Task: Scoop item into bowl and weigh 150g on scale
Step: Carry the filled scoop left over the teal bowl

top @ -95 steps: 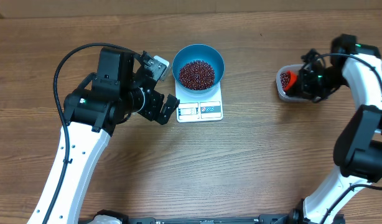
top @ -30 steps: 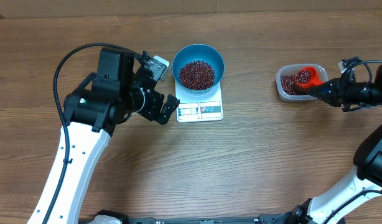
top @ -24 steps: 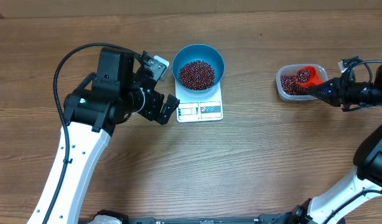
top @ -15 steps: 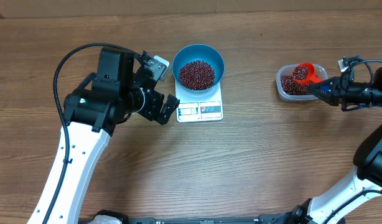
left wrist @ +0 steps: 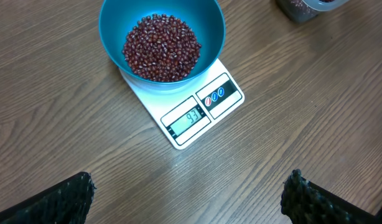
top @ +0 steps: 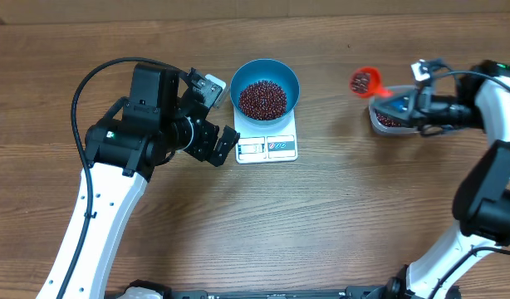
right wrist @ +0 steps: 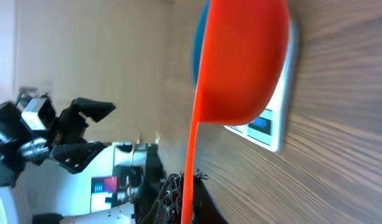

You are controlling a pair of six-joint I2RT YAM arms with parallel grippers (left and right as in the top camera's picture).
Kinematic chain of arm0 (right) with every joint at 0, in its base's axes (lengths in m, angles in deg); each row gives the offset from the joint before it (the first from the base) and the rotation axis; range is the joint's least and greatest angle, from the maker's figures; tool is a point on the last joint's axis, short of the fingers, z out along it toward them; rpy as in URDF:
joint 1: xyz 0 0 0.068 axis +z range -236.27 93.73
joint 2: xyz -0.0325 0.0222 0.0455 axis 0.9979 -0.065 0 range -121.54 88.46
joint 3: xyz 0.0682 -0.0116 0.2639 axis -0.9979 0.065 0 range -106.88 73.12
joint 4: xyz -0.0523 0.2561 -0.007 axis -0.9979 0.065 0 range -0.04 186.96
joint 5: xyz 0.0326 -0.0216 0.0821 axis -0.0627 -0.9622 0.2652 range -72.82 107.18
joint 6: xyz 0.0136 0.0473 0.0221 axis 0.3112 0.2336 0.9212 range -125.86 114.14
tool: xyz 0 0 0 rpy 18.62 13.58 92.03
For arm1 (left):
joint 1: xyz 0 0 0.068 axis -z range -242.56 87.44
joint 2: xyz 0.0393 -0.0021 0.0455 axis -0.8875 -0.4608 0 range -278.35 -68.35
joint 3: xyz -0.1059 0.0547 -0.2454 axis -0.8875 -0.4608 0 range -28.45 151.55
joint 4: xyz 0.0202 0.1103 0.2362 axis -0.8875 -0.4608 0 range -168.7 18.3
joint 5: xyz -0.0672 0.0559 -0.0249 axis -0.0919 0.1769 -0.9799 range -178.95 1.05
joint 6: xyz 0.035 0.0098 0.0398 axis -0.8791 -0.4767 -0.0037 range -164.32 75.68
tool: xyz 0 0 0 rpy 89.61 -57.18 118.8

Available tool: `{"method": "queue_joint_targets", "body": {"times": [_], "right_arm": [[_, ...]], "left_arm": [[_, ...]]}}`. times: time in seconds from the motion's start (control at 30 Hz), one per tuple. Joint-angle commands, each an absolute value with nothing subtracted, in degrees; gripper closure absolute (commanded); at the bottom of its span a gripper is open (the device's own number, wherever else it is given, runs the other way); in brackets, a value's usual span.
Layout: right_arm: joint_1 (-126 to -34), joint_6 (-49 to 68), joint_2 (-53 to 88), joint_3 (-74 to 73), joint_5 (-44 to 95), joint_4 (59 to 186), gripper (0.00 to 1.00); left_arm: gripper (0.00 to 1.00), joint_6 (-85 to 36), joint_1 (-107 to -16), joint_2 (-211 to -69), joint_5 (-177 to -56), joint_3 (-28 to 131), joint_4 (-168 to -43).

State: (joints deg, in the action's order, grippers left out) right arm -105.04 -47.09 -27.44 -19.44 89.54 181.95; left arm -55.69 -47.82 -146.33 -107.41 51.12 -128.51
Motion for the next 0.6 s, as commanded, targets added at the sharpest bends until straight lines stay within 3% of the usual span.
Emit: {"method": "queue_joint_targets", "body": {"times": [0.0,0.3,0.43,0.57], "right_arm": [[-100.2,-47.7,-27.5,-19.2,97.5,179.8,0.96],[-88.1,-33.6,-27.5,-19.2,98.8,164.5,0.96],[-82.7,-16.5,-27.5,-19.3,89.8,151.2,0.96],[-79.4,-7.9,-27.5,-20.7,80.3,145.6,0.96]], "left_arm": [[0.0,-56.5,-47.9,-146.7,-107.8,51.9,-128.4],[0.0,-56.5,-47.9,-146.7,-107.8,51.9,-128.4],[0.0,-56.5,-47.9,-146.7,-107.8,51.9,-128.4],[0.0,-56.5,-47.9,-146.7,-107.8,51.9,-128.4]]}}
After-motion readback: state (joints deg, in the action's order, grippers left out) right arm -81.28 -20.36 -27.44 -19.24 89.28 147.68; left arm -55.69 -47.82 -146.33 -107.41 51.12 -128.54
